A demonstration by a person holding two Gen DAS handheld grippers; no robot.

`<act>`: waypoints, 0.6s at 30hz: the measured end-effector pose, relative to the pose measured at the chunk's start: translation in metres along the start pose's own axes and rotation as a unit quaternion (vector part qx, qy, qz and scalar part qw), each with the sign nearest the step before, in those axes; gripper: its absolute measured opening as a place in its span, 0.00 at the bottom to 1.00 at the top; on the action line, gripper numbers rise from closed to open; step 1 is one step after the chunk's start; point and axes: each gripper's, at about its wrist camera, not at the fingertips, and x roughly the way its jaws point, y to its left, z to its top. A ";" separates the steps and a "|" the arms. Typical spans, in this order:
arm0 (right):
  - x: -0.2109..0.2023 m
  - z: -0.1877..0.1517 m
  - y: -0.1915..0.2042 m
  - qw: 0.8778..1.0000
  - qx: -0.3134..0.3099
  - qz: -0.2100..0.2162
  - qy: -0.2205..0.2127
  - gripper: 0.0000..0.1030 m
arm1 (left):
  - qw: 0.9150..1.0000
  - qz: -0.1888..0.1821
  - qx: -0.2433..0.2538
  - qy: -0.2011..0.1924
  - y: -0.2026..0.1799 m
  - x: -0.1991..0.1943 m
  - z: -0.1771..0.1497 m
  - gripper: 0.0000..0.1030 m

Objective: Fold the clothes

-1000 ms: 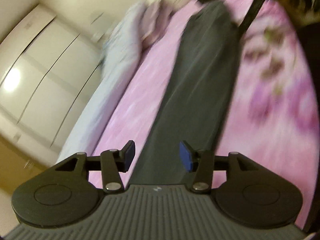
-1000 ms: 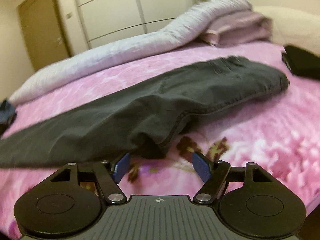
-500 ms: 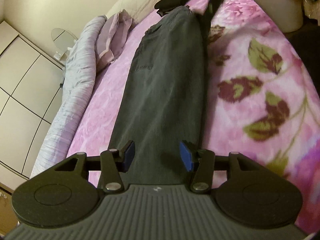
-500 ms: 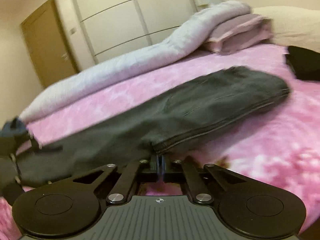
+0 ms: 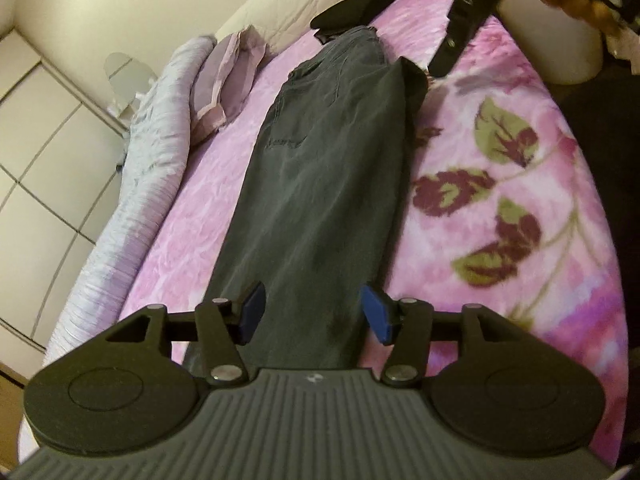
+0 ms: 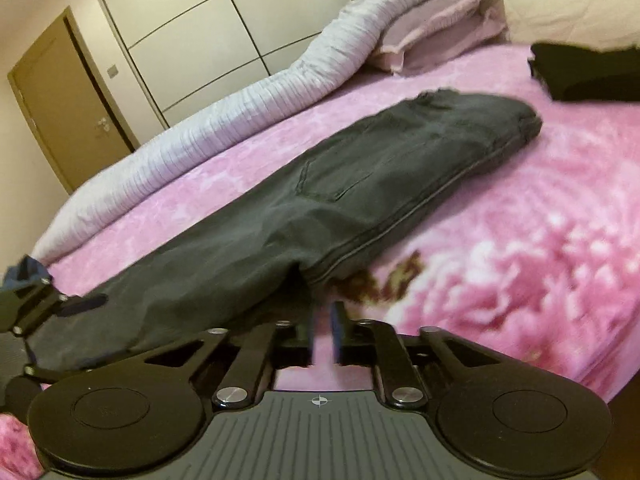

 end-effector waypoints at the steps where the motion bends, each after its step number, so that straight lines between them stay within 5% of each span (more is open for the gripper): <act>1: 0.004 0.000 0.000 1.000 0.005 0.002 -0.002 0.30 | 1.000 -0.006 -0.011 0.006 0.002 0.004 -0.001 0.49; 8: 0.011 0.007 -0.007 0.999 0.041 0.015 -0.020 0.30 | 0.988 -0.052 -0.125 0.069 0.035 0.000 -0.032 0.49; 9: 0.005 0.008 -0.006 0.999 0.034 0.012 -0.025 0.11 | 0.987 -0.050 -0.133 0.079 0.039 -0.006 -0.041 0.49; 11: -0.007 0.008 -0.003 0.999 0.017 0.012 -0.030 0.00 | 0.984 -0.033 -0.145 0.099 0.045 -0.027 -0.061 0.49; 15: -0.032 0.002 0.008 0.999 -0.029 0.005 -0.033 0.00 | 0.974 0.022 -0.181 0.133 0.060 -0.081 -0.111 0.49; 18: -0.039 -0.003 0.023 0.998 -0.058 -0.014 -0.037 0.03 | 0.958 0.075 -0.223 0.161 0.081 -0.120 -0.159 0.49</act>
